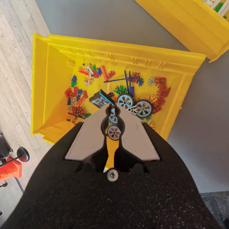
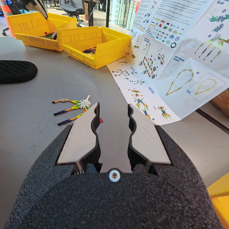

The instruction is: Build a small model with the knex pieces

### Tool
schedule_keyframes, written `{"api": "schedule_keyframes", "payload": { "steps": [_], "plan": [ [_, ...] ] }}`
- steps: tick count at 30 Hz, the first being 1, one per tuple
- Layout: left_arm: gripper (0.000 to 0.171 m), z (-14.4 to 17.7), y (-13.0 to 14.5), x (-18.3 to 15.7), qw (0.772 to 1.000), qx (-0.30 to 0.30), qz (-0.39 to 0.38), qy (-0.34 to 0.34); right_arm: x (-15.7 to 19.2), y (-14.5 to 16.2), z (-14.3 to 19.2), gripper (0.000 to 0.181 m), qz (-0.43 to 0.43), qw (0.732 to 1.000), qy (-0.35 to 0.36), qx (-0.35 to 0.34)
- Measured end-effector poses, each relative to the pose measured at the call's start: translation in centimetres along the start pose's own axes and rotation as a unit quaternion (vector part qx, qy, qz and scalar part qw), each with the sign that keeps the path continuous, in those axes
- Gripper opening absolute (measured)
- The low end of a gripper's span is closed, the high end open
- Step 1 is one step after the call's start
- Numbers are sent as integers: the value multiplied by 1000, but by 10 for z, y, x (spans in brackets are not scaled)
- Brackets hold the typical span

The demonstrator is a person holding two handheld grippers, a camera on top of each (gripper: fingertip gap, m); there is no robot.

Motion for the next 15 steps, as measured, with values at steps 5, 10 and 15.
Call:
{"api": "schedule_keyframes", "payload": {
  "steps": [5,10,15],
  "plan": [
    [45,-27,20,19,996,55,61,-19,12,-10,-9,44,33,999,-24,3],
    [58,-74,20,42,985,73,155,-21,13,-13,0,44,27,1000,-6,4],
    [63,-113,28,58,959,92,269,-15,9,-7,21,44,21,999,29,23]
  ]
}}
Point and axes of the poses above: each gripper's, where its closed fingertips meet, z back along the fingers, y out of its underside, x = y × z across the jaws, the point moved 4 cm from there along z, back along the fingers, and after that the axes turned 15 degrees about -x, right-handed, at the moved point
